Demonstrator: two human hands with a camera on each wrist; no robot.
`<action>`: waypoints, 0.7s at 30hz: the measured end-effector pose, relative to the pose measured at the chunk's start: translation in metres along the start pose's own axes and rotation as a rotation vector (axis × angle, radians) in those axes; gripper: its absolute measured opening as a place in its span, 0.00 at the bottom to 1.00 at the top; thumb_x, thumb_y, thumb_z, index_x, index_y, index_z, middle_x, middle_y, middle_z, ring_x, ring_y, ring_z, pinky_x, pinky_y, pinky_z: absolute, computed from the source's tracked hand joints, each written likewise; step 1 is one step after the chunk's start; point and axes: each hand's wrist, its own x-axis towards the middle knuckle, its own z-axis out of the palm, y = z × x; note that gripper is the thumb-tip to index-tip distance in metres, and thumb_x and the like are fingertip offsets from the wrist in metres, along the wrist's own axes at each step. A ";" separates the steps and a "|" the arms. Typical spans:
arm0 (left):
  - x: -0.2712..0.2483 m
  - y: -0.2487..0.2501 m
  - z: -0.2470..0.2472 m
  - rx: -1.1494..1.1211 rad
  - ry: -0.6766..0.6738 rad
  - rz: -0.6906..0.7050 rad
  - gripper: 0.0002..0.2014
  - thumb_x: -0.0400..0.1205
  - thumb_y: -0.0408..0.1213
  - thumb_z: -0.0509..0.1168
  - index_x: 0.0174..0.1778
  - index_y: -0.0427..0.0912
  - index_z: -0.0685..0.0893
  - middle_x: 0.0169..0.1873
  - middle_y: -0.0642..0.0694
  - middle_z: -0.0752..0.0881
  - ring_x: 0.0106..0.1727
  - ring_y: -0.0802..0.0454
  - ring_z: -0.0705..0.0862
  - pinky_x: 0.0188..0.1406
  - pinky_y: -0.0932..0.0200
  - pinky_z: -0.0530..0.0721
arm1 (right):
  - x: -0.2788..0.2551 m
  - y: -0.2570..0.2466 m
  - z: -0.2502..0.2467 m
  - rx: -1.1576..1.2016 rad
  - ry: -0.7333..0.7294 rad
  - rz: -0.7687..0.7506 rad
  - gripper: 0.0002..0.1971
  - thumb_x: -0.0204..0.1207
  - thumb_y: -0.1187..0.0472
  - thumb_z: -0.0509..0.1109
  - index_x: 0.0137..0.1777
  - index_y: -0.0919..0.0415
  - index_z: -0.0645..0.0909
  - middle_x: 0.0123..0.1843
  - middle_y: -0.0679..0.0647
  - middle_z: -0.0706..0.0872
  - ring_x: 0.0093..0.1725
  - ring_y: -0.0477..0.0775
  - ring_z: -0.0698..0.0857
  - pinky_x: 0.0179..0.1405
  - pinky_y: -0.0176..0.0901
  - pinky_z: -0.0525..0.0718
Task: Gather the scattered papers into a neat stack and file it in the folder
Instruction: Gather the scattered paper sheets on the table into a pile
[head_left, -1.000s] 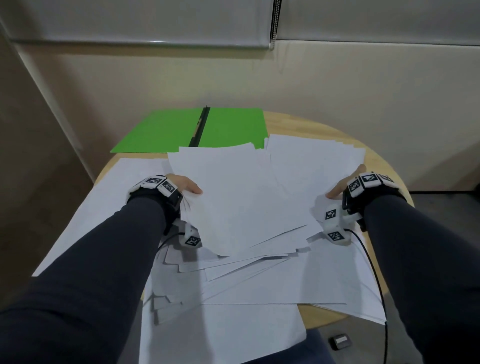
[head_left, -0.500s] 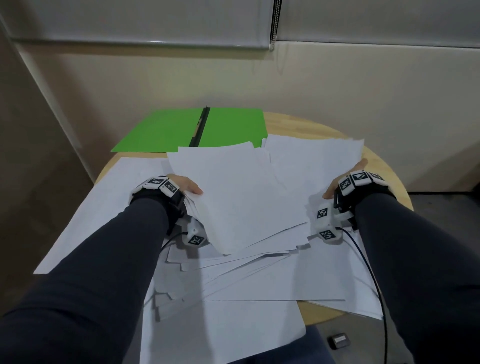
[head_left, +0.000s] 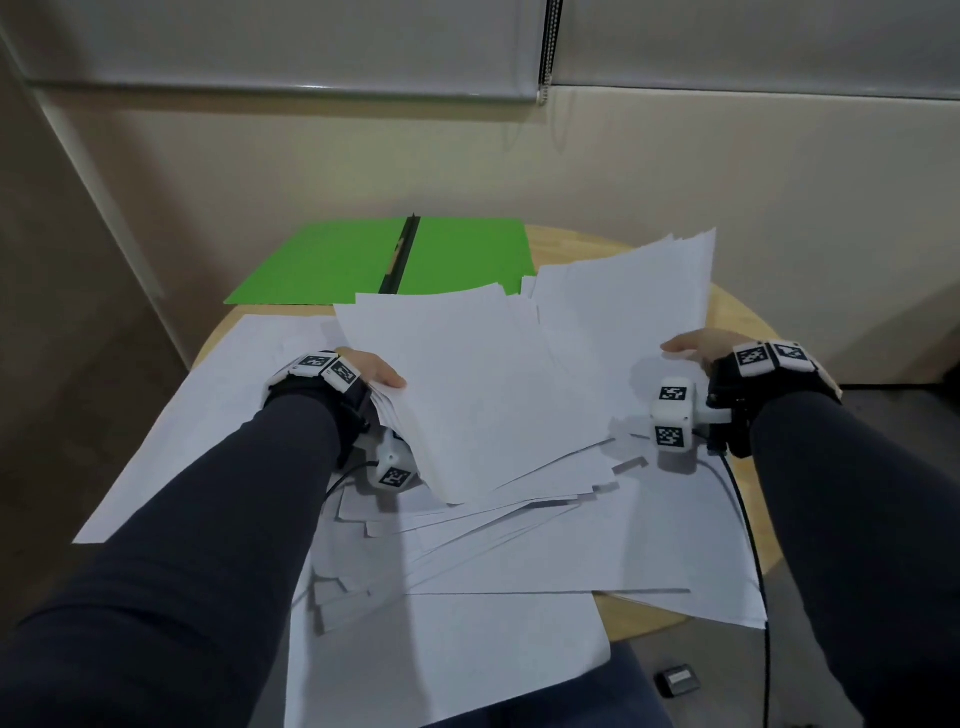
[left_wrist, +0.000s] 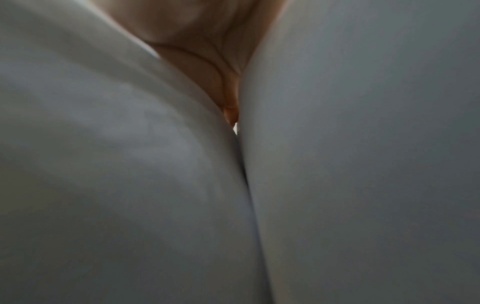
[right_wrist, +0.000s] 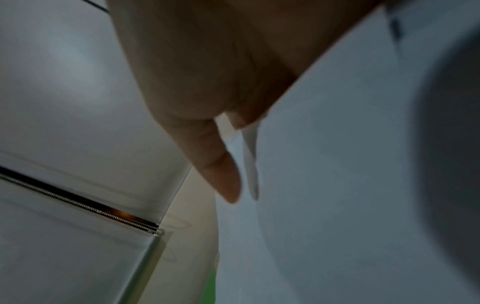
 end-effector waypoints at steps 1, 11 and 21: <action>0.001 -0.001 0.000 0.010 -0.007 -0.001 0.26 0.76 0.41 0.72 0.67 0.33 0.78 0.72 0.37 0.76 0.72 0.41 0.76 0.73 0.54 0.72 | -0.001 0.001 -0.002 0.013 0.007 0.029 0.12 0.78 0.59 0.68 0.52 0.70 0.81 0.43 0.60 0.81 0.40 0.61 0.78 0.50 0.46 0.78; 0.008 0.001 0.001 0.090 -0.031 0.004 0.25 0.79 0.41 0.69 0.70 0.32 0.76 0.73 0.37 0.75 0.74 0.41 0.74 0.72 0.56 0.70 | 0.006 0.007 -0.014 -0.272 0.254 -0.139 0.13 0.80 0.66 0.62 0.63 0.55 0.76 0.72 0.58 0.74 0.72 0.61 0.72 0.57 0.42 0.80; 0.010 -0.003 0.005 0.093 0.033 0.021 0.29 0.77 0.44 0.71 0.70 0.33 0.76 0.73 0.37 0.75 0.73 0.40 0.75 0.75 0.49 0.72 | -0.039 -0.098 -0.051 0.570 0.615 -0.741 0.23 0.67 0.75 0.64 0.63 0.63 0.80 0.52 0.52 0.86 0.51 0.48 0.85 0.50 0.33 0.82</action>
